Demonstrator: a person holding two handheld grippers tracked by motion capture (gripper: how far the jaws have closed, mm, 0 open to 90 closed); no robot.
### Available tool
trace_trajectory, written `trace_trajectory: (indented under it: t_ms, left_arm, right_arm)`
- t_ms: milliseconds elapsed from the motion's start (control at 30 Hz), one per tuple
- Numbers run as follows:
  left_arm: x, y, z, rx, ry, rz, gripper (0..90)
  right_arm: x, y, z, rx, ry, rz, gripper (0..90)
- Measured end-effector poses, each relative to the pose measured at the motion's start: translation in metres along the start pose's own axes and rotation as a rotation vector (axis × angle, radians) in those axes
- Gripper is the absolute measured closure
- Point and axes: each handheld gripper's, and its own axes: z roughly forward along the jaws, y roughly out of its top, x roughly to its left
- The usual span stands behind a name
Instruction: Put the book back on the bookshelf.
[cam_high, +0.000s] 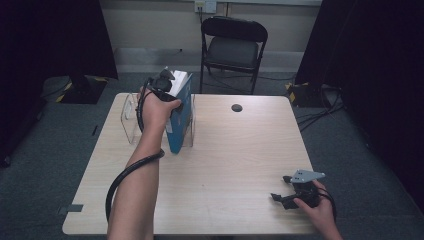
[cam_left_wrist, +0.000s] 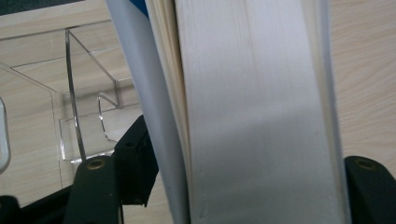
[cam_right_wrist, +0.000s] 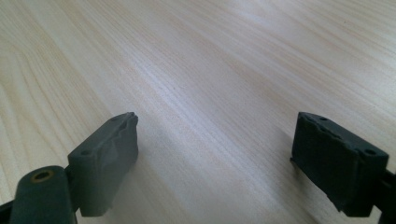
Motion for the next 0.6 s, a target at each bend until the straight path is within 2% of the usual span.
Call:
trace_trajectory:
  t_ms: [67, 367, 500, 600]
  left_arm:
    - [0.000, -0.001, -0.001, -0.014, -0.003, 0.005, 34.2]
    - [-0.002, -0.004, -0.009, -0.010, -0.042, 0.034, 29.6]
    - [-0.001, -0.007, -0.012, -0.012, -0.049, 0.023, 27.7]
    - [0.001, -0.010, -0.016, -0.016, -0.055, 0.034, 27.3]
  right_arm:
    - [0.000, 0.000, 0.000, 0.000, 0.000, 0.000, 13.8]
    - [0.000, 0.000, 0.000, -0.001, -0.001, 0.002, 13.8]
    - [0.000, 0.000, 0.000, -0.001, 0.000, 0.001, 13.8]
    - [0.000, 0.000, 0.000, -0.001, 0.000, 0.001, 13.8]
